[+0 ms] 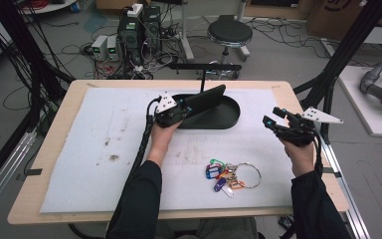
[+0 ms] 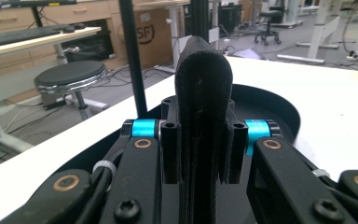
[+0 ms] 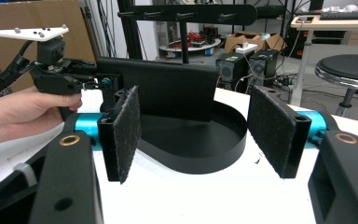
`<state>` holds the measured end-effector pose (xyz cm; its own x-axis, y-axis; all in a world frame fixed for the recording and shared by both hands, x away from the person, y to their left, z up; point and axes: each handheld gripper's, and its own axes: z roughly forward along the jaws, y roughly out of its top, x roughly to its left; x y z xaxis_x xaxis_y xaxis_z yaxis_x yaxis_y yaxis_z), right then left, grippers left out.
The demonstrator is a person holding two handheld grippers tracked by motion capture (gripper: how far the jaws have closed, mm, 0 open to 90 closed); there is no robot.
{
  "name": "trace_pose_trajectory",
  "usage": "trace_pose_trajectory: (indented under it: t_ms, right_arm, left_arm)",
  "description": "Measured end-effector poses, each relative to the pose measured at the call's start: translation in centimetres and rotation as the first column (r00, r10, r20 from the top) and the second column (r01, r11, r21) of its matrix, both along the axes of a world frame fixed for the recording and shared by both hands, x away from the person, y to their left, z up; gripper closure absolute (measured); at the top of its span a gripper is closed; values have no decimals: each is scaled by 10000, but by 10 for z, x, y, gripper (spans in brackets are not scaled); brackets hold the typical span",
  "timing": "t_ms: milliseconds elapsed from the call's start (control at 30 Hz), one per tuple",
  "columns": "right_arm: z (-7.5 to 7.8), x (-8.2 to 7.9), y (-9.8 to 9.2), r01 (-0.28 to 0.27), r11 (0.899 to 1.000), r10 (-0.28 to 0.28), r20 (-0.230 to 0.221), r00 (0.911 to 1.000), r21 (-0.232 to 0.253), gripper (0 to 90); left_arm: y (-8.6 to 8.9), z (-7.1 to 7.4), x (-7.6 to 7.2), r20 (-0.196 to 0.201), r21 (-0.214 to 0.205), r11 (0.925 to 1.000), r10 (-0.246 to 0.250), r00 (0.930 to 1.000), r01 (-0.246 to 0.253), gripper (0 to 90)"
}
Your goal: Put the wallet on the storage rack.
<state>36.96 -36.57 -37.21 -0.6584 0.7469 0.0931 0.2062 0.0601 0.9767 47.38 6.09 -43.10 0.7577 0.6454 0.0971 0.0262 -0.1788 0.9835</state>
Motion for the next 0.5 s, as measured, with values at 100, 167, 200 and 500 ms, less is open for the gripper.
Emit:
trace_pose_trajectory:
  t_ms: [100, 167, 200, 500]
  right_arm:
    - [-1, 1, 0, -16, 10000, 16, -2, 10000, 2, 361]
    - [-1, 0, 0, -12, 10000, 12, -50, 10000, 36, 362]
    - [-1, 1, 0, -31, 10000, 31, -11, 10000, 10, 361]
    - [-1, 0, 0, 38, 10000, -38, -41, 10000, -5, 362]
  left_arm:
    - [-1, -1, 1, 127, 394, 9991, 180, 9998, -184, 741]
    - [1, -2, 2, 10, 319, 9992, 224, 9997, -224, 742]
    - [2, -3, 2, -35, 283, 9993, 256, 9997, -255, 741]
    - [5, -6, 5, -244, 0, 9996, 292, 9993, -292, 739]
